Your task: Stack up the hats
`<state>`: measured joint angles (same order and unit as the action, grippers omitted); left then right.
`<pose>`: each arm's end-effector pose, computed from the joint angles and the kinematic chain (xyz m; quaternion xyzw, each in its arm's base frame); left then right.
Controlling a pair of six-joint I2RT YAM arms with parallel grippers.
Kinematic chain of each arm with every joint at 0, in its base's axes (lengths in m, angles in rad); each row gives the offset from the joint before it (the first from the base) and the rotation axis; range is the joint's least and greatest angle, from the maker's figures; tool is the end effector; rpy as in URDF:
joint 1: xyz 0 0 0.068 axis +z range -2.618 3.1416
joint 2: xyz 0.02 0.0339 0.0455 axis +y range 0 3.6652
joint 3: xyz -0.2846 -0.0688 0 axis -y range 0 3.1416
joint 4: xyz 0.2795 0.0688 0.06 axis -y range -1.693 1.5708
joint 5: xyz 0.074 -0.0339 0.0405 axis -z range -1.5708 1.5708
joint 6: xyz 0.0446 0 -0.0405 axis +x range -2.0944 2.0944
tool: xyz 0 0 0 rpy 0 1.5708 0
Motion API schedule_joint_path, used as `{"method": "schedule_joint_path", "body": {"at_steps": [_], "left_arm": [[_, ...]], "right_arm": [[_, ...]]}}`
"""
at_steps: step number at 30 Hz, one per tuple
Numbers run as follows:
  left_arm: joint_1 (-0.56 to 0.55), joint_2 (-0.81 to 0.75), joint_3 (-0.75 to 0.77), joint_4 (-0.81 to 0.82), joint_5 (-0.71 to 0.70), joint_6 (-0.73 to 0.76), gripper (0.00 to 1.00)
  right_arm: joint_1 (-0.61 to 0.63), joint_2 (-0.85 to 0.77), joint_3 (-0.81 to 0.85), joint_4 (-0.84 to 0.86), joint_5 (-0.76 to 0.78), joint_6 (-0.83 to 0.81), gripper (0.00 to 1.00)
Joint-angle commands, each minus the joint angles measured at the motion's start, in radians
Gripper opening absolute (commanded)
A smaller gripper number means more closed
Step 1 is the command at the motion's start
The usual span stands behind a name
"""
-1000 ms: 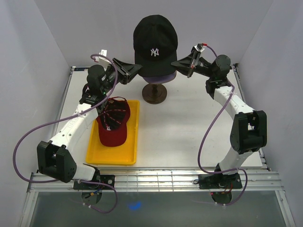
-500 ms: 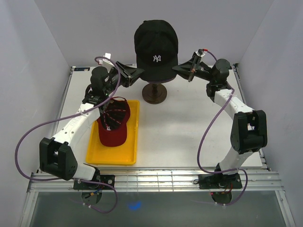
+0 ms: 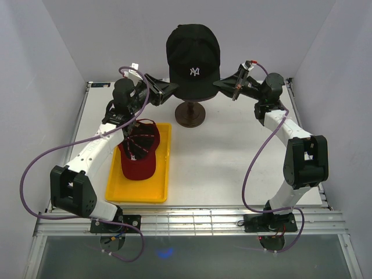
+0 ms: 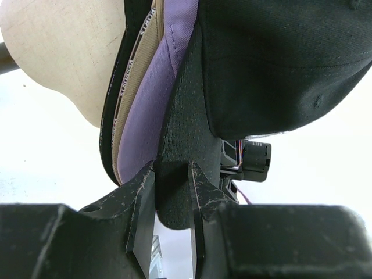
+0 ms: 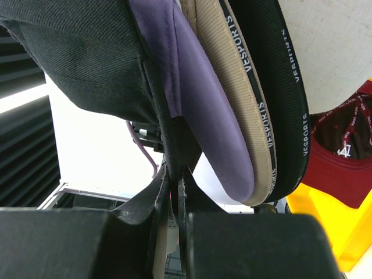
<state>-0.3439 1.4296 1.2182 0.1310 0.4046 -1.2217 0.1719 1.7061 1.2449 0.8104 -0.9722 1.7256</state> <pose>0.3522 -0.1448 0.3860 -0.1826 0.7096 -0.5732 0.3668 0.4159 0.1096 0.3588 0.0826 0.6299 0.7448 0.2043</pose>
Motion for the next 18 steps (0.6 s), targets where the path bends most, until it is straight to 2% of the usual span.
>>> {"method": "schedule_joint_path", "body": {"at_steps": [1,11,18], "left_arm": [[-0.021,0.018,0.03,-0.096,0.025,0.033,0.0],[-0.021,0.02,0.052,-0.126,0.037,0.05,0.0],[-0.021,0.017,0.049,-0.126,0.046,0.05,0.01]], "right_arm": [[-0.003,0.023,-0.029,-0.109,0.027,-0.035,0.1],[-0.014,-0.003,0.019,-0.256,0.055,-0.127,0.31],[-0.034,-0.033,0.024,-0.307,0.072,-0.158,0.33]]}}
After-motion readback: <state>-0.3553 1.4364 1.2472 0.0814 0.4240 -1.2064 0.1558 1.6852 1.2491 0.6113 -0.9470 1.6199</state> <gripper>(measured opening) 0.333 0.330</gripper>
